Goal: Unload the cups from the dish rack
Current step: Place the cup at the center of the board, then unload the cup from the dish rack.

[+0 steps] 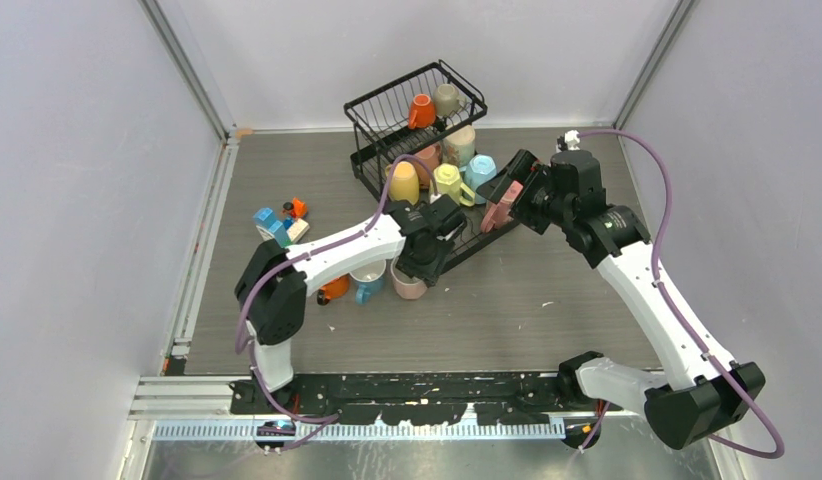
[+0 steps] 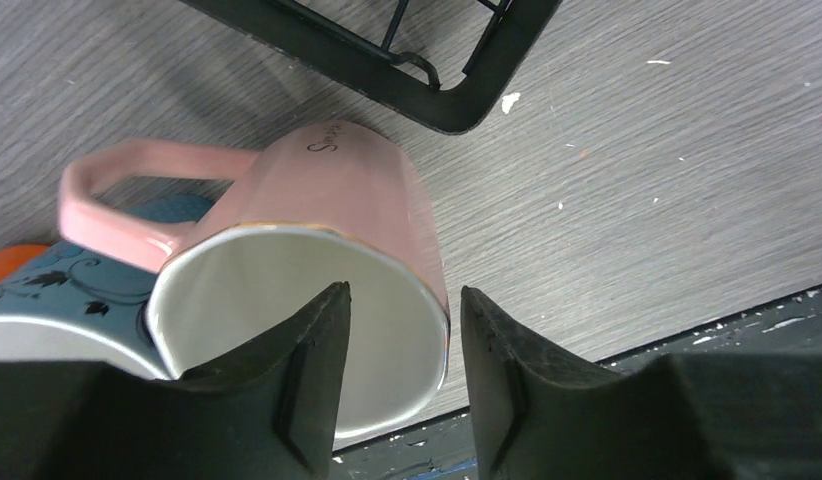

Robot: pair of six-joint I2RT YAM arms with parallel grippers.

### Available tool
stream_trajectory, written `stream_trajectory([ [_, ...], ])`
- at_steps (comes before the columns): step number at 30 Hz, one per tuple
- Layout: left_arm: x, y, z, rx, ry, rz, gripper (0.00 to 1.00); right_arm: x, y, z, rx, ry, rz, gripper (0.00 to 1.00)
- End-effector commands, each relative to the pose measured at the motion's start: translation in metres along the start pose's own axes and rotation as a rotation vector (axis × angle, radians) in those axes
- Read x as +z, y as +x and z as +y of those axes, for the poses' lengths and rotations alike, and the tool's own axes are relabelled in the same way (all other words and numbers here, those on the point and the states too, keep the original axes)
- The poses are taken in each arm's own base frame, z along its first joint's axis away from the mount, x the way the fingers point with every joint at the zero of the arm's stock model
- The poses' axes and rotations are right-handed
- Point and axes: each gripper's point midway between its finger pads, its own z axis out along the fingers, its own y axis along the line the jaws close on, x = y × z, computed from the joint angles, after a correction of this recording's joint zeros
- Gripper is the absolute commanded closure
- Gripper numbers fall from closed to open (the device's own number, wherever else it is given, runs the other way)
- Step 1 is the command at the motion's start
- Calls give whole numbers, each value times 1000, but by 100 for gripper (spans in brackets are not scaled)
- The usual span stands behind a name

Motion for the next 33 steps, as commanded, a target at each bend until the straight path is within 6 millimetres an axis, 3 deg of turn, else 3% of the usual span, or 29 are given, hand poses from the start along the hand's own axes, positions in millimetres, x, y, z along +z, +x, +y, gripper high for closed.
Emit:
stream_trajectory([
  [1, -44, -22, 0, -8, 34, -123, 52, 0, -4, 5, -8, -24, -7, 0],
  [9, -81, -29, -1, -15, 81, -209, 42, 6, -3, 5, -5, -19, 5, 0],
  [18, -126, -33, 5, -32, 140, -341, 16, 17, -1, 1, -3, 3, 25, 0],
  [25, -151, -31, 19, -63, 163, -418, 1, 39, -4, 0, -67, 41, 48, 0],
  [33, -177, -23, 33, -88, 183, -485, 0, 86, -17, 16, -182, -27, 30, 0],
])
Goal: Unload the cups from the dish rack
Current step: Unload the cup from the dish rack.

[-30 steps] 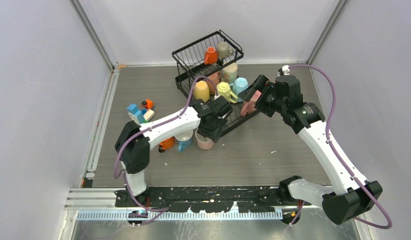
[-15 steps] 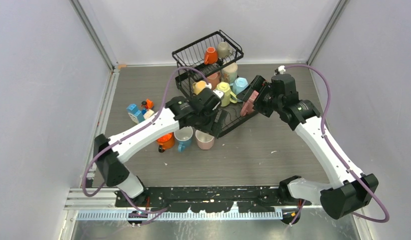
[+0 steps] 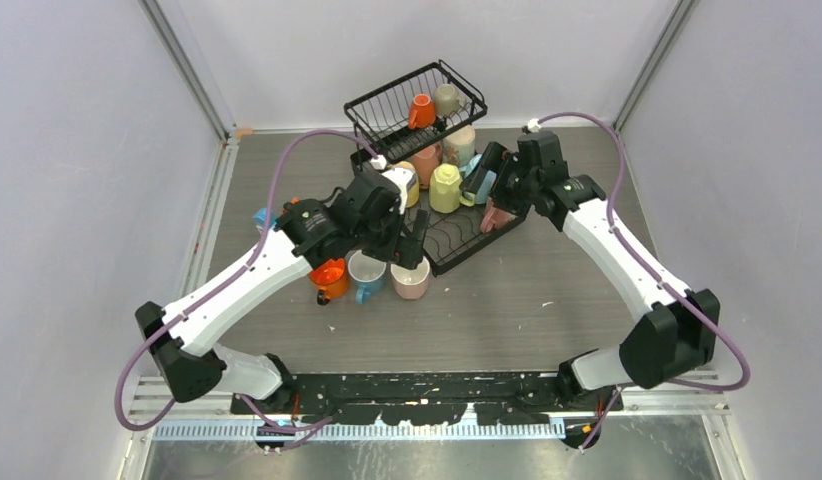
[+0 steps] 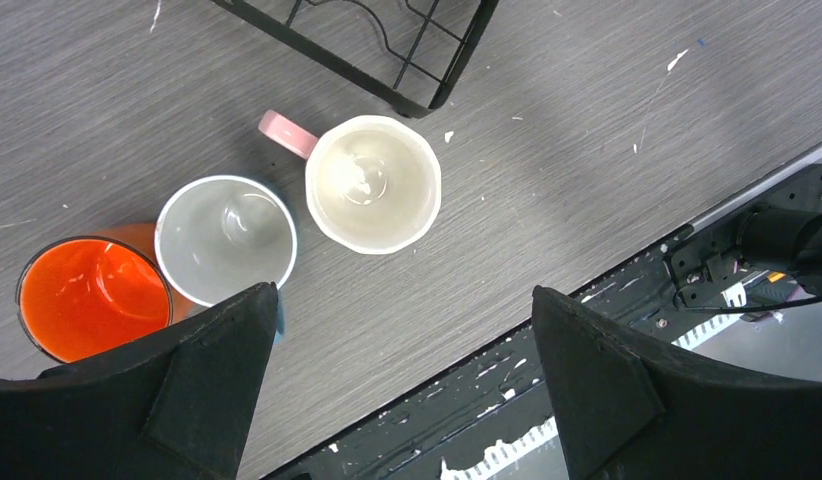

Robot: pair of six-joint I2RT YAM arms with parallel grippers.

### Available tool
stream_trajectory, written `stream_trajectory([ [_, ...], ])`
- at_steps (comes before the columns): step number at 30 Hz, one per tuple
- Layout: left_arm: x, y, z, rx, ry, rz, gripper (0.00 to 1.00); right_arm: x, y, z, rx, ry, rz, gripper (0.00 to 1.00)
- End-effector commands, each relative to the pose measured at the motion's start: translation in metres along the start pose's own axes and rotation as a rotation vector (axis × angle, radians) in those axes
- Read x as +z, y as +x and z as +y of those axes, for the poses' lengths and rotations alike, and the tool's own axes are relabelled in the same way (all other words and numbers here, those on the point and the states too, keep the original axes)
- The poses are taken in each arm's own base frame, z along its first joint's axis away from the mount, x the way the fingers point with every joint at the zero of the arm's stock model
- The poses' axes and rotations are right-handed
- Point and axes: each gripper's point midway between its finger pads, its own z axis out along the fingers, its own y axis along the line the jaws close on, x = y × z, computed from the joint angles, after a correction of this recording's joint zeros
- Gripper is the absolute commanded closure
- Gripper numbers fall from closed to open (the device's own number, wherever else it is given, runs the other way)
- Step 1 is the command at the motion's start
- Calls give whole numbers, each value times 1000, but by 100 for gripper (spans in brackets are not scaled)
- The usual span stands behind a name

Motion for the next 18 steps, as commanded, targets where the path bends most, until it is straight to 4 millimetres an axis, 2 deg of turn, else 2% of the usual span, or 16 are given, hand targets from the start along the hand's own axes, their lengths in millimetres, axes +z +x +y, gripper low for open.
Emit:
stream_trajectory([
  [1, -22, -12, 2, -3, 33, -84, 0, 14, -32, 29, -121, -94, -93, 0],
  [9, -46, -7, 7, -18, 53, -125, 0, 67, -48, 28, -269, -92, -115, 0],
  [18, -63, -1, 15, -34, 41, -146, 0, 103, -56, 26, -421, -102, -137, 0],
])
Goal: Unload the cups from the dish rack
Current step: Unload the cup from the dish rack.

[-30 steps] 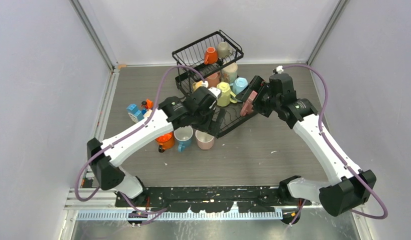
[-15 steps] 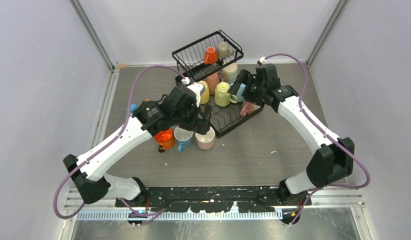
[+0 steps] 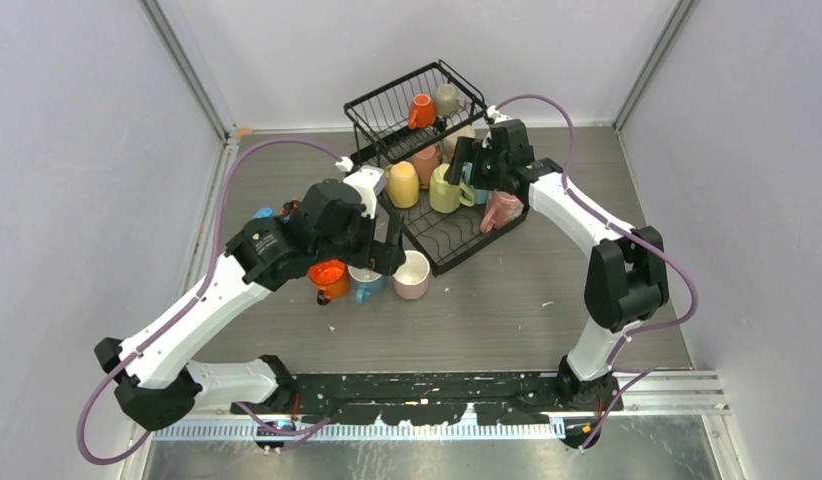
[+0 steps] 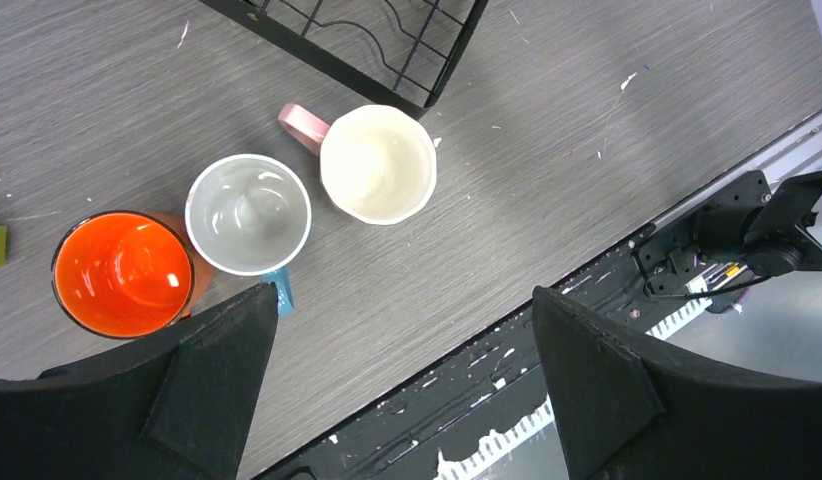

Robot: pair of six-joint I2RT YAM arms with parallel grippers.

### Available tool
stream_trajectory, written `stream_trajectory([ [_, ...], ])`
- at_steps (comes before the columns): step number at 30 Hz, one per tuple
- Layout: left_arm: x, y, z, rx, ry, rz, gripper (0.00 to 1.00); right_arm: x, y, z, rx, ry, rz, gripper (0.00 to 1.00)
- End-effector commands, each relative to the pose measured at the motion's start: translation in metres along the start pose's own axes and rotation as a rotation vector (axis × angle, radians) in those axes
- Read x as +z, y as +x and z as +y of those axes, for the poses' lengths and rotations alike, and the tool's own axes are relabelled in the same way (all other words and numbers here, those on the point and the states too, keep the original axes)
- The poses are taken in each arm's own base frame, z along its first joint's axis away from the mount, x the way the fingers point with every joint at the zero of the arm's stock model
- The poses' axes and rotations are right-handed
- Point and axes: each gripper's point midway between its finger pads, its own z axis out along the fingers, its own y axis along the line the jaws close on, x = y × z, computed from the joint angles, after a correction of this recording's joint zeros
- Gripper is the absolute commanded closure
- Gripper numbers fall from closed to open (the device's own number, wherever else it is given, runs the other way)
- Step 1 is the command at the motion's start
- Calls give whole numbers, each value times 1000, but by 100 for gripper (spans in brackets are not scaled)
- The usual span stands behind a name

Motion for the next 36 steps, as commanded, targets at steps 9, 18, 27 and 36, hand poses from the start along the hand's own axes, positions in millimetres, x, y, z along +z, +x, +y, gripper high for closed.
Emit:
stream_trajectory([
  [9, -23, 3, 8, -27, -15, -24, 0, 27, -39, 20, -146, -87, -114, 0],
  [18, -33, 8, 13, -48, -27, -23, 0, 46, -32, 27, -145, -117, -101, 0],
  [27, -36, 10, 13, -63, -27, -23, 0, 52, -13, 41, -171, -98, -80, 0],
  [36, -28, 11, 11, -62, -23, -10, 0, 36, 12, 34, -128, 56, -66, 0],
])
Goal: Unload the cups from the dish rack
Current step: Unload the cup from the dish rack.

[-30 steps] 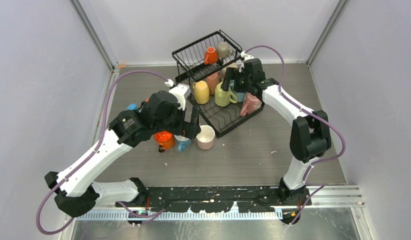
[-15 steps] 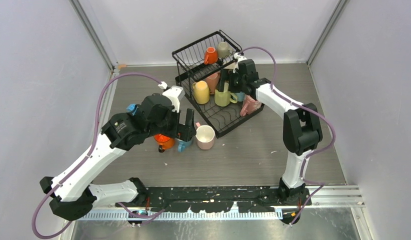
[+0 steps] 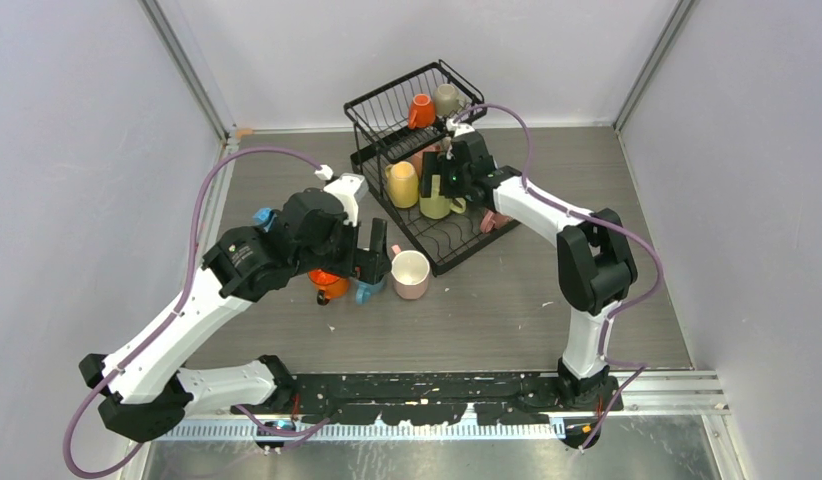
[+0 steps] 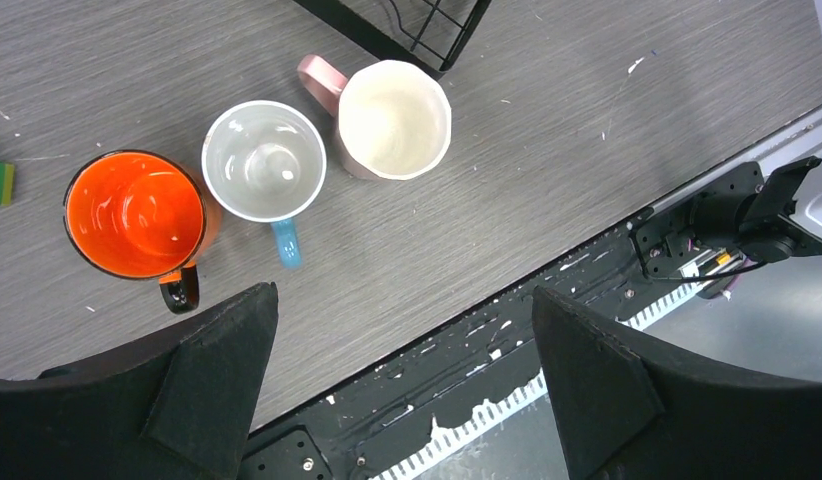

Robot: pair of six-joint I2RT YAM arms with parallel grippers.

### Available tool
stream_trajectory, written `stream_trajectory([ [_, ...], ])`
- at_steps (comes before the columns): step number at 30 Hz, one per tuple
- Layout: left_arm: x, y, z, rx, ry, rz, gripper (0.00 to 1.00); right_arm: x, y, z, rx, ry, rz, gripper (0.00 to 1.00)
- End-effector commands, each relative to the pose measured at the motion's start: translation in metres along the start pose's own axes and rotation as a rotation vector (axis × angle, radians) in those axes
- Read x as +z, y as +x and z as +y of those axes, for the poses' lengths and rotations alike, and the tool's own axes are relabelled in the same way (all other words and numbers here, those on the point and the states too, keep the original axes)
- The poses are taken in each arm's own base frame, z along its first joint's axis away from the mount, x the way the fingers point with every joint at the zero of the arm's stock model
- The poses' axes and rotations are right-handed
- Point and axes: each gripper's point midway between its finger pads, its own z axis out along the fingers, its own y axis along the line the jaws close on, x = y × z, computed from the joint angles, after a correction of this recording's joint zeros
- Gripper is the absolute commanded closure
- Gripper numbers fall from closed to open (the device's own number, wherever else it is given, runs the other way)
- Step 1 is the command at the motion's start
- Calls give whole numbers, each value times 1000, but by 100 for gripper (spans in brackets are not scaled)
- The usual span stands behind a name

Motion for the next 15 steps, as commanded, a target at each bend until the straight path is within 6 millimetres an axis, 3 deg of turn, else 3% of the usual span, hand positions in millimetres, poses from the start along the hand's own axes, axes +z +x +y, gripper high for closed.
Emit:
stream_trajectory([
  [1, 1, -3, 1, -10, -1, -18, 0, -27, -15, -3, 46, 98, -68, 0],
  [6, 5, -2, -1, -7, 4, -7, 0, -28, -9, -5, 43, 108, -71, 0],
  [15, 6, -1, -1, -1, 4, 1, 0, -8, -15, 2, -85, 46, -78, 0],
])
